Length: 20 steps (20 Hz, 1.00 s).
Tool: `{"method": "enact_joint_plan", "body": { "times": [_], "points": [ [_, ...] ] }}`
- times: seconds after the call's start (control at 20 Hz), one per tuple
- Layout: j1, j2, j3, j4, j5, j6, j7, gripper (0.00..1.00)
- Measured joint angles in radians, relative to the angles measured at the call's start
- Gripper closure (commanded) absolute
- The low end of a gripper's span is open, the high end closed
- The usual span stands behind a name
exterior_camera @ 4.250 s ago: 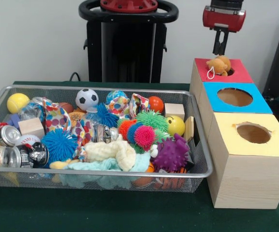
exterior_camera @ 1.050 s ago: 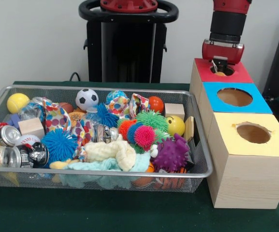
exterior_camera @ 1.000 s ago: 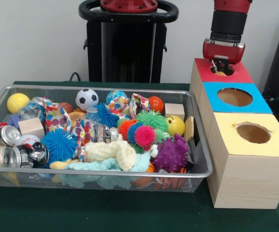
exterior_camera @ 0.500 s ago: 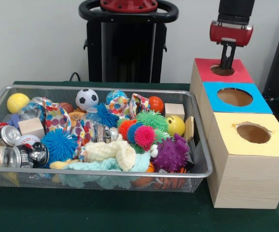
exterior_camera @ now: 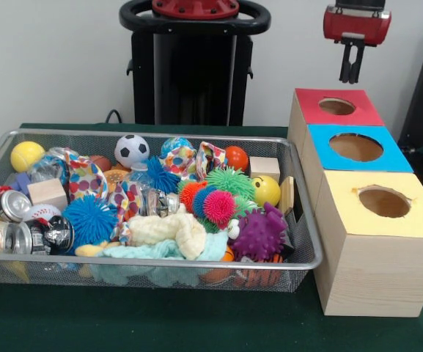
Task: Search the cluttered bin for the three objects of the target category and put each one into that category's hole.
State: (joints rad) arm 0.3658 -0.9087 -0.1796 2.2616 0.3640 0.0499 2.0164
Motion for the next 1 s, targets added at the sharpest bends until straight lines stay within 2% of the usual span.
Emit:
{"method": "enact_joint_plan", "body": {
  "times": [0.6, 1.0],
  "points": [
    [-0.023, -0.044, -0.029, -0.023, 0.0, 0.042, 0.0, 1.0],
    [-0.118, -0.073, -0.033, -0.072, -0.033, 0.101, 0.0, 1.0]
  ]
}}
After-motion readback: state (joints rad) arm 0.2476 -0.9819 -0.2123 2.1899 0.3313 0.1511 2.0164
